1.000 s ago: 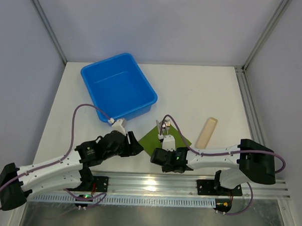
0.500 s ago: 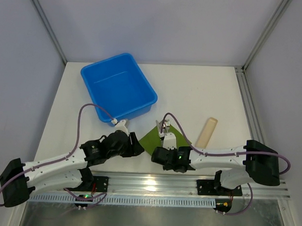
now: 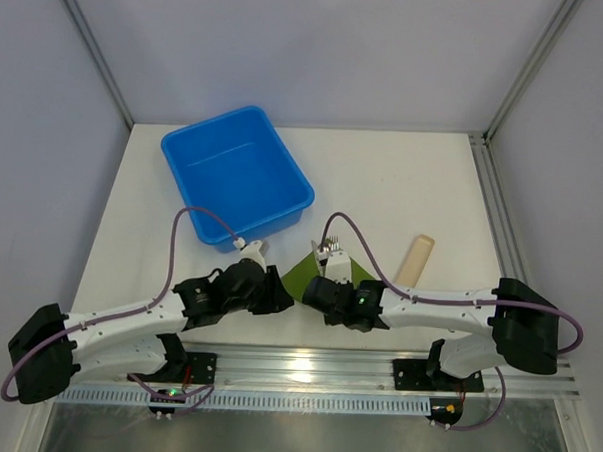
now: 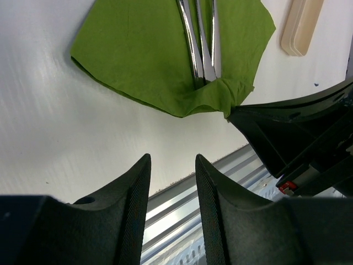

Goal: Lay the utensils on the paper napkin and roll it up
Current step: Roll the napkin at the center of the board.

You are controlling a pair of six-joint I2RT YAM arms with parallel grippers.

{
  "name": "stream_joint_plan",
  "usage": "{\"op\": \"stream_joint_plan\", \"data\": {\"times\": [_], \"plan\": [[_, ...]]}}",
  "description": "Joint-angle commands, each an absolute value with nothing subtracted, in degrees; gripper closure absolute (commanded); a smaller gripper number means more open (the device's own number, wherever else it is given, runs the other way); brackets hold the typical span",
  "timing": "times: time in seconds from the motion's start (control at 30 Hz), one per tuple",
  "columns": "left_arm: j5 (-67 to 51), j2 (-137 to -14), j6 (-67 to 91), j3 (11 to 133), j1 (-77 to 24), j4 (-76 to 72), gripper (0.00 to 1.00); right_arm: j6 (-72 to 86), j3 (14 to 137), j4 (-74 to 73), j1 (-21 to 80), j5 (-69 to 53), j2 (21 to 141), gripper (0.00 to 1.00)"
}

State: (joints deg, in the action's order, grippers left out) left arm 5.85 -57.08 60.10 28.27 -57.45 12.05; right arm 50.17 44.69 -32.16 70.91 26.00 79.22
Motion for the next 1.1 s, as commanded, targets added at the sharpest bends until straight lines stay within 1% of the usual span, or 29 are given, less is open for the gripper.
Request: {"op": "stream_joint_plan", "data": {"times": [0.0, 0.1, 0.2, 0.23, 0.4, 0.47, 0.6, 0.73, 0.83, 1.07], "plan": [[4.13, -58.09, 60.38, 28.48, -57.3, 7.39, 0.61, 47.46, 45.88, -29.01, 69.26, 27.69, 78.66, 0.96], [2.9, -59.94, 60.56, 28.48, -57.3, 5.46, 0.62, 45.89, 45.79, -28.04, 68.03, 27.07, 78.93, 0.95], [1.76, -61.96, 60.73, 28.65, -57.3, 3.35, 0.65, 44.39, 45.7, -26.99, 67.24, 26.37, 78.93, 0.91], [1.67, -63.01, 60.82, 28.74, -57.39, 2.82, 0.66, 44.12, 45.7, -26.9, 66.98, 26.28, 79.01, 0.88], [0.35, -66.18, 61.26, 29.09, -57.57, 0.35, 0.7, 42.19, 45.44, -25.58, 65.22, 25.23, 78.84, 0.81], [0.35, -67.67, 61.43, 29.7, -58.01, -1.31, 0.73, 42.01, 45.35, -25.31, 64.78, 25.14, 78.93, 0.79], [0.53, -69.25, 61.79, 30.5, -59.59, -2.55, 0.74, 41.4, 44.91, -24.35, 63.9, 24.26, 78.84, 0.78], [0.44, -71.89, 61.96, 31.73, -60.03, -3.77, 0.78, 41.4, 44.74, -24.17, 63.2, 24.17, 78.75, 0.76], [0.44, -73.56, 62.05, 32.52, -60.38, -5.01, 0.8, 41.31, 44.82, -24.26, 63.02, 24.08, 78.57, 0.74], [0.35, -78.31, 62.23, 34.54, -60.73, -6.68, 0.81, 42.27, 44.39, -24.52, 62.75, 24.79, 76.99, 0.71]]}}
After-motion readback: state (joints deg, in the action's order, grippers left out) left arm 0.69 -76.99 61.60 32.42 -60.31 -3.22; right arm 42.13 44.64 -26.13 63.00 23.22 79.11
